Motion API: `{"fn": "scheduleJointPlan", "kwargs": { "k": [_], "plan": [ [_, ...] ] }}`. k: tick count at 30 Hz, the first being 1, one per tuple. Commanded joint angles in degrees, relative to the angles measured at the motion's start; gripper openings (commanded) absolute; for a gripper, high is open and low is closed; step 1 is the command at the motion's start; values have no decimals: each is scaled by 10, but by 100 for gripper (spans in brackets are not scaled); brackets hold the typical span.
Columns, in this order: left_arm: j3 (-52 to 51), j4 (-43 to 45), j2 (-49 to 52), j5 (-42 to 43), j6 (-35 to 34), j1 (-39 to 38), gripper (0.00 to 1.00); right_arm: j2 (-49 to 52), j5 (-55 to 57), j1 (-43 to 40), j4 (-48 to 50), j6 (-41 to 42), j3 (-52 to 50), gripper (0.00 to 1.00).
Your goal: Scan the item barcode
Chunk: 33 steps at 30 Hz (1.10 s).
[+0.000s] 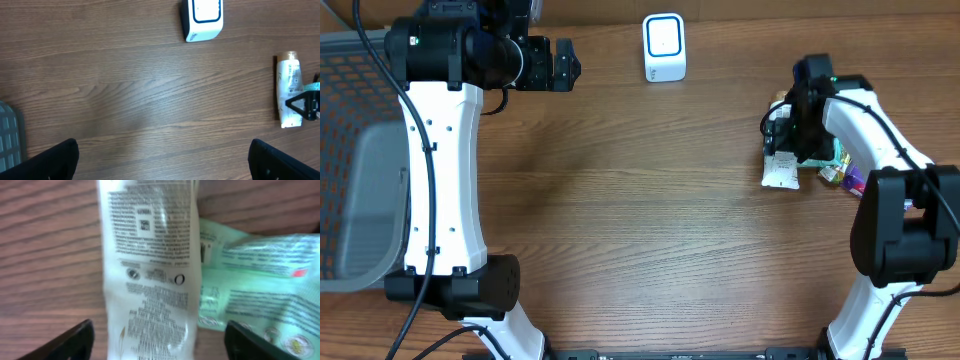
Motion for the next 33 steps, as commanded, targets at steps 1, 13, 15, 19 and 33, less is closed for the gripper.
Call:
{"fn": "scheduleJointPlan", "kwargs": {
  "k": [1,13,15,19,33],
  "plan": [
    [9,0,-3,4,-10,-4,99,-85,-22,1,-17,8,60,93],
    [9,0,-3,4,-10,-4,100,-396,-127,3,-146,8,109,100],
    [9,0,-3,4,-10,-4,100,-436,-127,3,-161,8,109,100],
    [9,0,-3,4,-10,-4,100,-498,-127,3,-163,8,109,100],
    [9,0,-3,4,-10,-4,100,-591,-59,3,-249,21,108,100]
  ]
}}
